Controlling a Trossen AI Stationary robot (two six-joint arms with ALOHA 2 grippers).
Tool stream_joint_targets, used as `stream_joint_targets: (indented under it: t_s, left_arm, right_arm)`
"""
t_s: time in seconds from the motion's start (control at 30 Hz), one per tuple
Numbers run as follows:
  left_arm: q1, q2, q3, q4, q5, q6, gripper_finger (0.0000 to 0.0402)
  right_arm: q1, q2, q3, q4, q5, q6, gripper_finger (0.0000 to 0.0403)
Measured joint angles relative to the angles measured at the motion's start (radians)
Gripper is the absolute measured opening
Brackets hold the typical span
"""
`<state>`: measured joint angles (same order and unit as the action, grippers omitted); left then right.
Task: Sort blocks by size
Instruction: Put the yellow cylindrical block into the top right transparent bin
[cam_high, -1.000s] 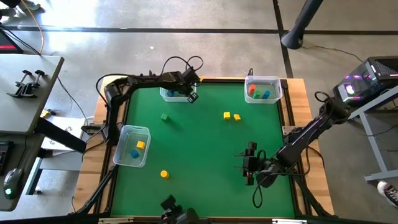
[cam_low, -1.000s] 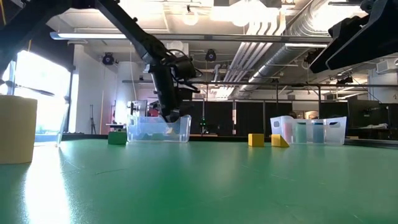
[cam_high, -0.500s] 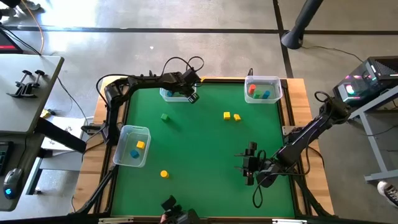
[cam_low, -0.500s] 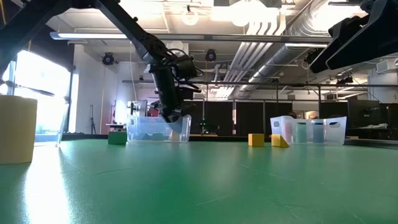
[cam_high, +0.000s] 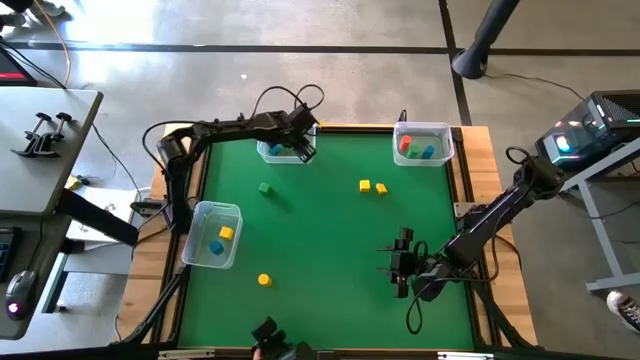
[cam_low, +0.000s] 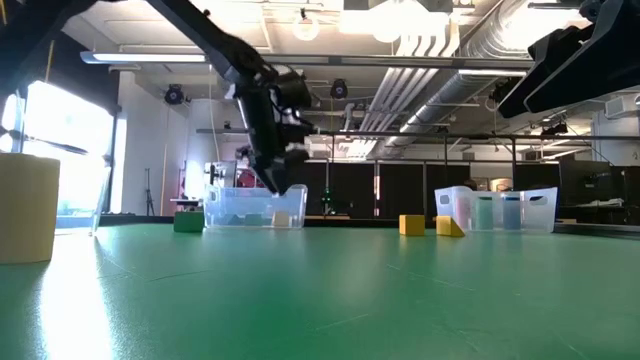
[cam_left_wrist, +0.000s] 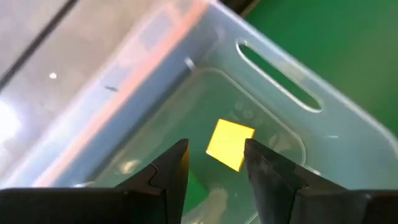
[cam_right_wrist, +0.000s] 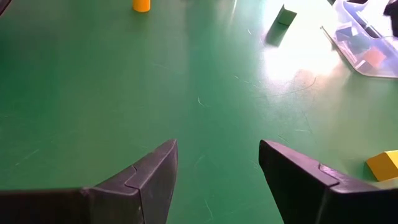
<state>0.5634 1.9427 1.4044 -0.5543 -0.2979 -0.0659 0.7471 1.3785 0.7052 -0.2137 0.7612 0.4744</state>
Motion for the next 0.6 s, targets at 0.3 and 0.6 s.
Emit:
stream_joint_targets:
  t_s: [0.3,0.6]
  left_arm:
    - [-0.067,-0.149,-0.026,0.060,-0.039,0.050,0.0142]
    - [-0.207,-0.295,-0.262,0.335,-0.039,0.015,0.0142]
  right_arm:
    - [0.000,0.000,0.000,0.001,-0.012,0.015,0.0227]
    - [0.043,0.000,0.000,-0.022,0.041,0.036,0.0227]
